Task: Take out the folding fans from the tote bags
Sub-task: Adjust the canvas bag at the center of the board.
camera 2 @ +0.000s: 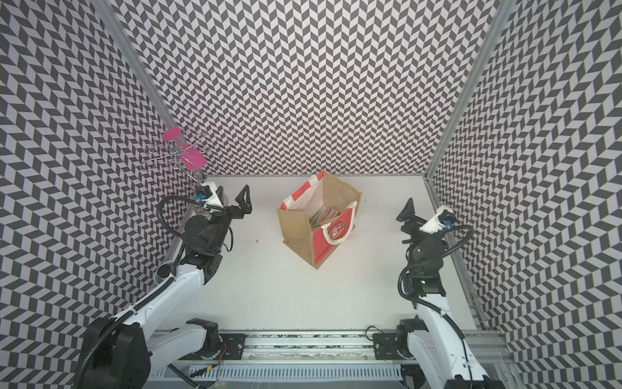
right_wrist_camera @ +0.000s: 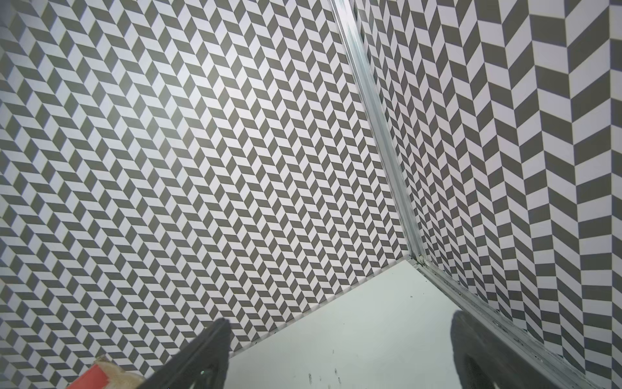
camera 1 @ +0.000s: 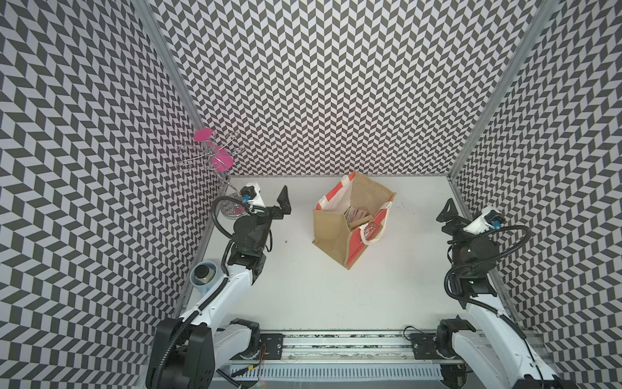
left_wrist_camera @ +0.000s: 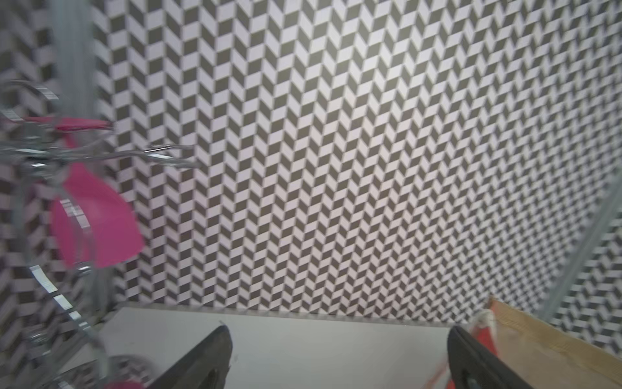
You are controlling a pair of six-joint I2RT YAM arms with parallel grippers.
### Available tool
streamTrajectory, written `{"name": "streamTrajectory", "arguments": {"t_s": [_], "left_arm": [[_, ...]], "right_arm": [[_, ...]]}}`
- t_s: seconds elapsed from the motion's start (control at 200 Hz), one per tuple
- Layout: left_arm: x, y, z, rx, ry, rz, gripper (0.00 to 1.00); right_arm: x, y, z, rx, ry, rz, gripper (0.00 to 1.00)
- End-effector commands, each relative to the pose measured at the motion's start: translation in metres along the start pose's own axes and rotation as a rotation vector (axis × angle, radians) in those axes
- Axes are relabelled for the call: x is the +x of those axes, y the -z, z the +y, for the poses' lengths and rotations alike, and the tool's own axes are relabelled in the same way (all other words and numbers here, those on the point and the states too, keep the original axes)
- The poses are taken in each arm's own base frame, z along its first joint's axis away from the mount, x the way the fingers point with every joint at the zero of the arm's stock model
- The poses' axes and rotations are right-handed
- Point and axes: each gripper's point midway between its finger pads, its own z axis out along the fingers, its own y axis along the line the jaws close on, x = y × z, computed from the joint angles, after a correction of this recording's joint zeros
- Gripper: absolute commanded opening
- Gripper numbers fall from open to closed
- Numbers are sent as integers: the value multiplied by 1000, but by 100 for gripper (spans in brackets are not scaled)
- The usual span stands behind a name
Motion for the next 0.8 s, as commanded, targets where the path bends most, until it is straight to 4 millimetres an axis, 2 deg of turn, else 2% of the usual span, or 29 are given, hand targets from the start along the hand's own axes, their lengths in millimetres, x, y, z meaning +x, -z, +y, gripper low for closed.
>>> {"name": "streamTrajectory", "arguments": {"t_s": [0.0,0.075,0.185,0.381,0.561,0.586,0.681,0.796], "left_arm": [[16,-15,-54,191,64,190,100],[21,-31,-76,200,38,280,100],[39,-51,-102,210,-19,422,100],[58,-72,-139,263,-72,488,100],[96,-94,-149,242,-179,645,100],[96,-99,-151,233,-198,653,100],[120,-106,-149,191,-282,751,100],[140,-112,-143,147,-331,835,100]], "right_arm": [[18,-4,1,30,-43,149,99],[21,-11,3,61,-56,227,100],[31,-20,4,117,-55,359,99],[58,-25,2,191,-35,573,99],[63,-27,-6,267,-43,616,99],[64,-28,-8,281,-38,624,99],[72,-29,-18,348,-18,660,99],[83,-30,-25,394,7,705,100]]}}
